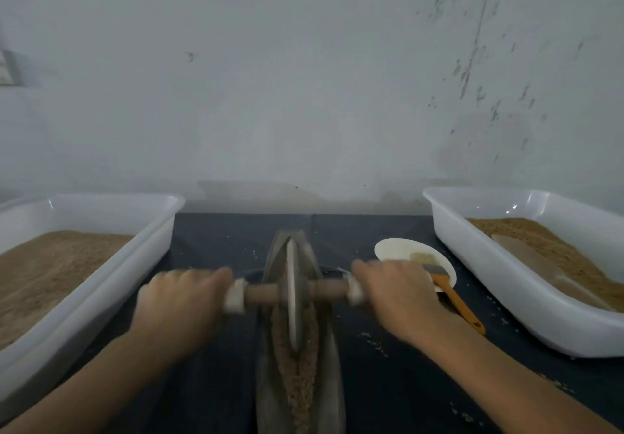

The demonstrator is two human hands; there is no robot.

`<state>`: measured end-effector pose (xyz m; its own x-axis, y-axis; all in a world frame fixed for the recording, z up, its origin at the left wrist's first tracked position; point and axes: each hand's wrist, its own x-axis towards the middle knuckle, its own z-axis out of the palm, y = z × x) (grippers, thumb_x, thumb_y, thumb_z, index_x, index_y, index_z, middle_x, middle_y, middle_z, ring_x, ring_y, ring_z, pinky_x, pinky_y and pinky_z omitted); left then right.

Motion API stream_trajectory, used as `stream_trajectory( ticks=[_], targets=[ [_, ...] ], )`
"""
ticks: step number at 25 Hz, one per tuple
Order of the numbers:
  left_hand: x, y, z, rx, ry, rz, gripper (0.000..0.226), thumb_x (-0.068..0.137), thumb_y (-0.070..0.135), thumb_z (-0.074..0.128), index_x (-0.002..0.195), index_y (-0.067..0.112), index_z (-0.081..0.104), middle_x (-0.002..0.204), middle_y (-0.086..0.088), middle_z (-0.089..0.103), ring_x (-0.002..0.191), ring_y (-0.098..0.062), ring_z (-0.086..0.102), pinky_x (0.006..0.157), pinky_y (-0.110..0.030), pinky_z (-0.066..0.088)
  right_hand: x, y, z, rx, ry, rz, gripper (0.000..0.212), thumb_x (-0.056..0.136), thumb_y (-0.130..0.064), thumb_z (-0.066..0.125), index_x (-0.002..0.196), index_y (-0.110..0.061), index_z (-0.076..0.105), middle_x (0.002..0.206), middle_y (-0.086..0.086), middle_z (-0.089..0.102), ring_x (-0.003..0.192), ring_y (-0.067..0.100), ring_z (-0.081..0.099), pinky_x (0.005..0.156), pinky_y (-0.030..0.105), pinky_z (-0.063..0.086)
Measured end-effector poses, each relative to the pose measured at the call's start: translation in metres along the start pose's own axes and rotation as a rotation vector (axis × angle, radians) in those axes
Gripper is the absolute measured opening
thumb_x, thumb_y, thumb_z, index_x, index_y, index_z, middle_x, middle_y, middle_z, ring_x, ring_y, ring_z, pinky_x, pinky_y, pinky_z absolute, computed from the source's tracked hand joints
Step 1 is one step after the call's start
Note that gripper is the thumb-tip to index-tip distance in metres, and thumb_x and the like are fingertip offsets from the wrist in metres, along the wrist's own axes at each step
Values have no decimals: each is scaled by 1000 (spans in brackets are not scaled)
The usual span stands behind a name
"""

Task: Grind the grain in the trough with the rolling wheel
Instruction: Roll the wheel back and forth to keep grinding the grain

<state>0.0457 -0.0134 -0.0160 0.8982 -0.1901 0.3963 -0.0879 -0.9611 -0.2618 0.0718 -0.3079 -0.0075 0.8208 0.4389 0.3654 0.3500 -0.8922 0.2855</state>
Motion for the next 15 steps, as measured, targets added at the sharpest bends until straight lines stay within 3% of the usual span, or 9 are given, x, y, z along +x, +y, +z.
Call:
stream_trajectory(
  ticks=[3,6,8,10,12,15],
  targets=[
    [48,4,11,-45,2,-119,21,85,47,55,80,32,41,73,11,53,67,-13,56,61,-29,46,53,0,14,-29,36,95,22,83,-32,64,99,-23,51,90,0,66,79,26,62,57,33,30],
    [36,4,9,-44,21,-122,25,81,46,60,76,33,39,68,13,49,62,-10,52,55,-27,42,39,0,15,4,8,83,23,83,-33,64,97,-25,49,89,-1,65,76,23,60,58,33,34],
    [-4,3,1,2,37,-14,39,68,49,70,69,37,32,58,15,42,50,-3,41,43,-22,26,-3,1,9,80,-36,8,25,79,-37,65,91,-29,45,83,-4,63,71,19,59,58,34,41],
    [-39,4,-15,-37,141,121,50,51,47,75,66,38,28,51,16,37,41,-4,35,42,-18,13,-44,3,-6,109,-9,-71,33,67,-40,67,82,-34,39,71,-9,58,61,14,56,52,35,44],
    [-60,0,-21,-126,243,175,42,50,43,69,67,35,31,50,12,37,39,-14,44,43,-19,23,-63,6,-18,105,80,-109,41,54,-40,68,74,-35,32,58,-11,50,48,10,50,40,27,34],
    [-48,1,-13,-35,93,123,35,60,48,67,68,34,36,54,12,42,46,-11,49,44,-24,33,-52,-2,-9,131,-16,-55,40,67,-42,68,76,-36,30,65,-10,53,56,12,54,47,33,42]
  ],
)
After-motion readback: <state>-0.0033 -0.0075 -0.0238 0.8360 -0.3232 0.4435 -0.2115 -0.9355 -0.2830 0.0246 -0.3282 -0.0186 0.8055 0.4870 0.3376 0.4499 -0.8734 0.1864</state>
